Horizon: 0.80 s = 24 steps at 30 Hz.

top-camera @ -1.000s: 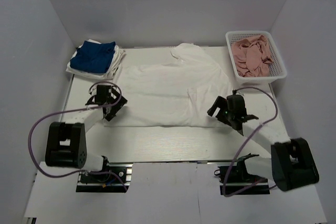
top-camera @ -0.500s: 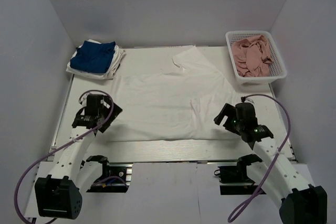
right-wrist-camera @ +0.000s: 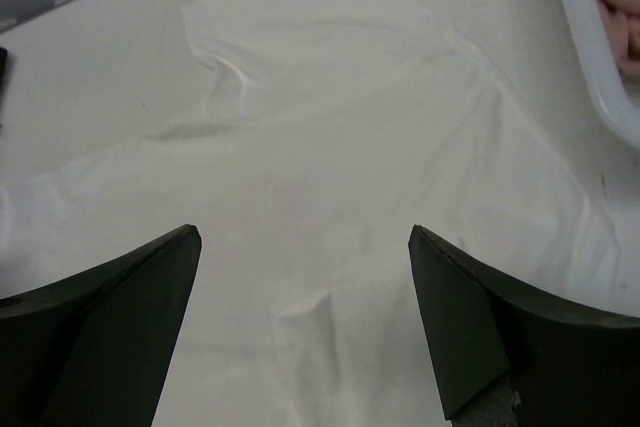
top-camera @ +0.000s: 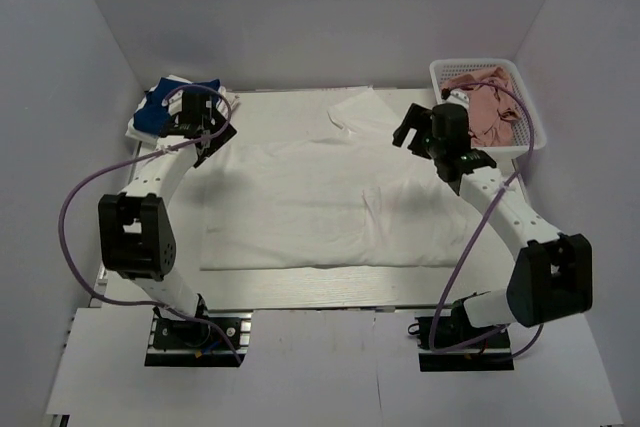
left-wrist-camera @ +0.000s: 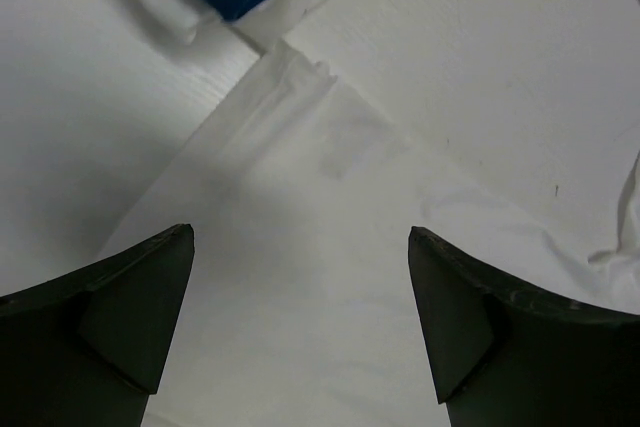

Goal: Fold and stack the t-shirts
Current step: Fold the flattened tshirt in 1/3 of the way, then grap the side of the flattened tshirt furthest away from the robot with both arms

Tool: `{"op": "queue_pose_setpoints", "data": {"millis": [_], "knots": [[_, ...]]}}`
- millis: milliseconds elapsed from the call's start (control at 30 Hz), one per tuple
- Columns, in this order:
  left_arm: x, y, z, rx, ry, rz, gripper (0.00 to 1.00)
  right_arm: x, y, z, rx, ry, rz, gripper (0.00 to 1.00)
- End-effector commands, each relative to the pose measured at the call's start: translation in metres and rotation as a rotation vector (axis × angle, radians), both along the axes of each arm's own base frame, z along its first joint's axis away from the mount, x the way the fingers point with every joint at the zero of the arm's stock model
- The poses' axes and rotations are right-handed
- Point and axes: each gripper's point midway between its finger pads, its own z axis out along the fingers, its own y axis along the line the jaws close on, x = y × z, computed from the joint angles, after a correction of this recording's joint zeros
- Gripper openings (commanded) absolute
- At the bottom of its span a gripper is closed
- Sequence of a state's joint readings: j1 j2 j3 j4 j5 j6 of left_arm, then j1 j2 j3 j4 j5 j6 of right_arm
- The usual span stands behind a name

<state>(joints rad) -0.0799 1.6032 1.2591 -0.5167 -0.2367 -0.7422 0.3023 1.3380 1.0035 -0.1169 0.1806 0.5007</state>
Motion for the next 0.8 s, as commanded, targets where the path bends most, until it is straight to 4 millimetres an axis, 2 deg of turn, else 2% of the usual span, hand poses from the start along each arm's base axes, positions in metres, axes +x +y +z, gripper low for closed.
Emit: {"op": "queue_pose_setpoints", "data": {"millis": [0,33,67,100,133,167,200,233,267,300,333,367,400,467,500,533,567,600,633,667,733,767], "knots": [[0.025,0.009,-0.001,0.107,0.037,-0.021,0.97,0.046,0.000,0.040,-0.062,-0.127,-0.015,0.90],[0.036,0.013,0.008,0.127,0.026,0.000,0.97,0.053,0.000,0.042,-0.086,-0.135,-0.018,0.90],[0.039,0.016,0.003,0.143,0.055,0.010,0.95,0.071,0.002,0.060,-0.091,-0.170,-0.029,0.90],[0.033,0.020,-0.007,0.146,0.118,0.047,0.95,0.084,-0.002,0.044,-0.143,-0.143,-0.051,0.90],[0.044,0.025,-0.013,0.178,0.142,0.070,0.95,0.103,0.002,0.048,-0.152,-0.151,-0.057,0.90],[0.046,0.028,-0.018,0.188,0.162,0.086,0.94,0.109,0.002,0.043,-0.163,-0.119,-0.058,0.90],[0.049,0.029,-0.017,0.190,0.172,0.099,0.94,0.122,0.012,0.042,-0.178,-0.091,-0.031,0.90],[0.052,0.029,-0.022,0.191,0.179,0.099,0.94,0.141,0.021,0.052,-0.173,-0.112,-0.019,0.90],[0.052,0.026,-0.036,0.185,0.210,0.088,0.92,0.151,0.027,0.069,-0.161,-0.130,-0.007,0.90],[0.060,0.021,-0.037,0.160,0.190,0.073,0.92,0.173,0.038,0.056,-0.157,-0.113,0.016,0.90],[0.060,0.021,-0.041,0.161,0.199,0.072,0.91,0.177,0.041,0.052,-0.149,-0.086,0.024,0.90],[0.063,0.020,-0.047,0.161,0.200,0.072,0.91,0.188,0.049,0.080,-0.123,-0.141,0.039,0.90],[0.063,0.019,-0.047,0.153,0.201,0.065,0.89,0.214,0.055,0.072,-0.100,-0.158,0.011,0.90],[0.063,0.018,-0.050,0.149,0.212,0.071,0.88,0.244,0.060,0.114,-0.047,-0.317,-0.006,0.90],[0.063,0.020,-0.050,0.157,0.211,0.078,0.86,0.252,0.061,0.104,-0.064,-0.322,0.001,0.90],[0.063,0.020,-0.053,0.157,0.210,0.078,0.86,0.260,0.062,0.123,-0.076,-0.415,0.004,0.90],[0.063,0.020,-0.055,0.157,0.207,0.078,0.85,0.260,0.061,0.101,-0.108,-0.388,0.006,0.90],[0.065,0.020,-0.059,0.157,0.210,0.078,0.84,0.262,0.057,0.099,-0.119,-0.397,-0.005,0.90],[0.070,0.020,-0.053,0.155,0.192,0.079,0.84,0.266,0.057,0.107,-0.134,-0.453,0.001,0.90],[0.070,0.020,-0.059,0.157,0.210,0.078,0.84,0.266,0.060,0.085,-0.152,-0.425,0.014,0.90],[0.072,0.024,-0.064,0.171,0.225,0.115,0.82,0.275,0.059,0.072,-0.187,-0.436,0.022,0.90],[0.070,0.024,-0.065,0.167,0.233,0.121,0.81,0.281,0.061,0.060,-0.203,-0.428,0.024,0.90]]}}
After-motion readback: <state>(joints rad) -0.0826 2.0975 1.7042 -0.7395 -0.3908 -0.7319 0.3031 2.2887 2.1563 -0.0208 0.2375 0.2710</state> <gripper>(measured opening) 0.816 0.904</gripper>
